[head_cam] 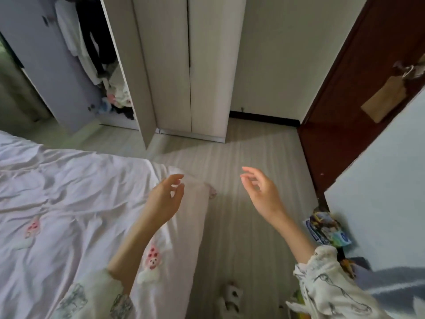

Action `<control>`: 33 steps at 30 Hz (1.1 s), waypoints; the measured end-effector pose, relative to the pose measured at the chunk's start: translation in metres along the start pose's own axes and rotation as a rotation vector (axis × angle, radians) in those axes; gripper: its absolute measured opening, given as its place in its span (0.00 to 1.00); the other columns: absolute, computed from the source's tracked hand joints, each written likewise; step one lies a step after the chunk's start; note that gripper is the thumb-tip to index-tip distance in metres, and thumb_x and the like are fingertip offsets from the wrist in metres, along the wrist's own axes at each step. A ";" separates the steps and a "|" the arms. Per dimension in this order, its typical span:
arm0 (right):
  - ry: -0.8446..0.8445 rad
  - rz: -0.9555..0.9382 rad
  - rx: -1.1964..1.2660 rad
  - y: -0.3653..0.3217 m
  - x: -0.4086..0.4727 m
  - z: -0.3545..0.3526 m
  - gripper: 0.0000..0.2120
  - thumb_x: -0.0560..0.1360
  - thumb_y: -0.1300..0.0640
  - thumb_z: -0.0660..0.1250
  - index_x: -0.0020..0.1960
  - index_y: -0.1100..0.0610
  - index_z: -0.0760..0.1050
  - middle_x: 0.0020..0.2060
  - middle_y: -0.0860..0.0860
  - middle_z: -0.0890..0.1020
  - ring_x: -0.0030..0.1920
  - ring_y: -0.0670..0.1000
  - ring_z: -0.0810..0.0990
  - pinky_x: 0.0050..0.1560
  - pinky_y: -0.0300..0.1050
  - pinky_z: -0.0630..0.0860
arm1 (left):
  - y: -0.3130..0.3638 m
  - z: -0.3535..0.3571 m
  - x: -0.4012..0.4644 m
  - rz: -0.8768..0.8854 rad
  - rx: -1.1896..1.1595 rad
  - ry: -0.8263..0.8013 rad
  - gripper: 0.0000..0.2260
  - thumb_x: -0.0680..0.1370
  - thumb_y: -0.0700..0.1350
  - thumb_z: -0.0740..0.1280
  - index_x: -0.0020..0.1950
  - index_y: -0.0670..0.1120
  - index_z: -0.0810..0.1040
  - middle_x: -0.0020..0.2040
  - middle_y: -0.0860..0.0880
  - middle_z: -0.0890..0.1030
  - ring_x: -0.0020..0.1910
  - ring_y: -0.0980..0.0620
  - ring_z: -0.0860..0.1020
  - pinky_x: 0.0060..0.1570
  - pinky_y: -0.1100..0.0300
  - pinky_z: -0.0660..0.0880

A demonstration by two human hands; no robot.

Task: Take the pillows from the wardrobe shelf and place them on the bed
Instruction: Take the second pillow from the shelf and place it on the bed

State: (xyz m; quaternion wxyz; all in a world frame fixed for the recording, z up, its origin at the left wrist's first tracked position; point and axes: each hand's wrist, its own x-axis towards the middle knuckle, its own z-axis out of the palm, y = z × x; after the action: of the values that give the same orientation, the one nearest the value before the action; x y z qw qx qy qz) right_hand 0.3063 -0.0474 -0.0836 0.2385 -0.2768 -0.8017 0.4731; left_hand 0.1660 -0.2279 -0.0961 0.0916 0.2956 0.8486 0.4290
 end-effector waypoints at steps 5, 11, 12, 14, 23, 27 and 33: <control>-0.074 -0.013 0.016 0.027 0.130 -0.019 0.10 0.77 0.57 0.62 0.58 0.56 0.76 0.51 0.49 0.80 0.49 0.45 0.77 0.47 0.23 0.68 | 0.020 0.038 0.118 -0.006 0.020 0.044 0.14 0.79 0.45 0.60 0.63 0.47 0.74 0.58 0.46 0.78 0.49 0.55 0.74 0.49 0.61 0.69; -0.167 -0.068 -0.007 0.035 0.286 -0.046 0.10 0.77 0.56 0.63 0.57 0.54 0.76 0.50 0.47 0.80 0.47 0.43 0.77 0.46 0.22 0.67 | 0.047 0.074 0.246 -0.032 0.037 0.044 0.14 0.79 0.46 0.60 0.64 0.48 0.73 0.59 0.47 0.78 0.50 0.57 0.73 0.50 0.64 0.67; -0.177 -0.074 -0.011 0.035 0.310 -0.047 0.09 0.77 0.55 0.63 0.56 0.53 0.76 0.50 0.47 0.80 0.47 0.43 0.77 0.45 0.22 0.67 | 0.048 0.075 0.265 -0.030 0.040 0.050 0.14 0.79 0.46 0.60 0.64 0.47 0.73 0.59 0.47 0.78 0.50 0.57 0.73 0.50 0.64 0.68; -0.212 -0.085 -0.011 0.037 0.353 -0.042 0.09 0.77 0.55 0.63 0.56 0.53 0.76 0.50 0.47 0.80 0.48 0.44 0.77 0.46 0.23 0.67 | 0.046 0.075 0.300 -0.042 0.039 0.092 0.14 0.79 0.45 0.60 0.64 0.46 0.74 0.59 0.47 0.78 0.50 0.57 0.73 0.50 0.64 0.68; -0.374 -0.169 -0.006 0.045 0.547 0.035 0.08 0.77 0.57 0.64 0.55 0.54 0.77 0.47 0.46 0.80 0.45 0.38 0.76 0.46 0.23 0.68 | 0.000 0.067 0.470 -0.157 0.010 0.301 0.12 0.78 0.41 0.62 0.60 0.44 0.76 0.55 0.46 0.80 0.47 0.53 0.77 0.45 0.69 0.66; -0.461 -0.212 -0.030 0.030 0.643 0.081 0.09 0.77 0.56 0.63 0.56 0.55 0.77 0.48 0.47 0.81 0.48 0.43 0.77 0.49 0.26 0.69 | -0.022 0.053 0.552 -0.185 -0.005 0.363 0.12 0.78 0.42 0.62 0.60 0.44 0.76 0.55 0.46 0.79 0.45 0.55 0.75 0.45 0.68 0.66; -0.578 -0.281 -0.003 -0.007 0.763 0.148 0.07 0.76 0.54 0.64 0.53 0.47 0.76 0.47 0.44 0.81 0.50 0.41 0.78 0.50 0.28 0.70 | -0.041 0.014 0.658 -0.242 -0.006 0.458 0.12 0.78 0.41 0.62 0.60 0.44 0.76 0.55 0.46 0.80 0.45 0.54 0.75 0.43 0.71 0.66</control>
State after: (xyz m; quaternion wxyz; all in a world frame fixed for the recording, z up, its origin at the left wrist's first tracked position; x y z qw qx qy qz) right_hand -0.3501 0.3682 -0.0504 0.0636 -0.0178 -0.8674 0.4932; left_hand -0.3773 0.1443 -0.0721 -0.0517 0.0869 0.8752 0.4731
